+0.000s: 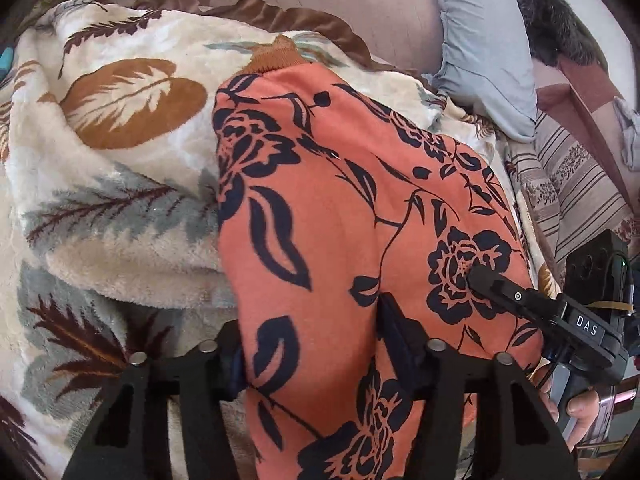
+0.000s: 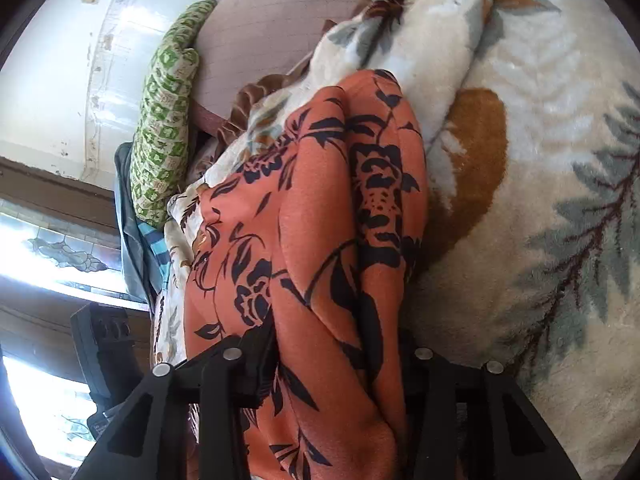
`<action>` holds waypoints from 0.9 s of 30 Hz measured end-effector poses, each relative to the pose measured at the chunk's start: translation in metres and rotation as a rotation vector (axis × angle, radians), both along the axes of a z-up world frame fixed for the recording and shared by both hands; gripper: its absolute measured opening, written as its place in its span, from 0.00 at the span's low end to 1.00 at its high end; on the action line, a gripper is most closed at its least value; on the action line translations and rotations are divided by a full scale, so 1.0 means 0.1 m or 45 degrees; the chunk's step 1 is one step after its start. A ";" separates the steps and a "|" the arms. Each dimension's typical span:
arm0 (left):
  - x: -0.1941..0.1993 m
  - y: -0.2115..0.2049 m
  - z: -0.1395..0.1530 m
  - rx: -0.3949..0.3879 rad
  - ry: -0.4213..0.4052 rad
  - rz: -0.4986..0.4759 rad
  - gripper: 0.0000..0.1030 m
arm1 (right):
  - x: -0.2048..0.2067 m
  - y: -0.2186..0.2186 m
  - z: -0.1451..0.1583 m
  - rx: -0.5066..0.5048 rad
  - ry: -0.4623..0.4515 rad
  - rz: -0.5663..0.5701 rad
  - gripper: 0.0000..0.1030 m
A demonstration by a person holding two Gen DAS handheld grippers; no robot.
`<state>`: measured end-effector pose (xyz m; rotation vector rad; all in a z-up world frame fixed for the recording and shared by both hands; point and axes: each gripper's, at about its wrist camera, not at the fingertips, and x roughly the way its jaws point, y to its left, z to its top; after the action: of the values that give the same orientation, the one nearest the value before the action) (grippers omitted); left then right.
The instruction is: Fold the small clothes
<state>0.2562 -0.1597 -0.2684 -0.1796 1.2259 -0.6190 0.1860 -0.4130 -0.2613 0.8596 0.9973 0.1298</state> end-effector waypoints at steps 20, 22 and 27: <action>-0.65 1.68 0.45 0.197 -0.164 0.182 0.44 | -0.40 1.55 0.47 -0.044 -0.239 0.282 0.38; -0.63 1.76 0.14 0.291 -0.113 0.200 0.54 | -0.38 1.68 0.23 -0.070 -0.109 0.305 0.39; -0.76 1.96 0.15 0.300 -0.173 0.272 0.79 | -0.56 1.71 0.06 -0.191 -0.014 0.262 0.53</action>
<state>0.1801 0.0364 -0.2537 -0.0682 1.1207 -0.2934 0.1298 -0.2416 -0.2549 0.6183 1.0701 0.2314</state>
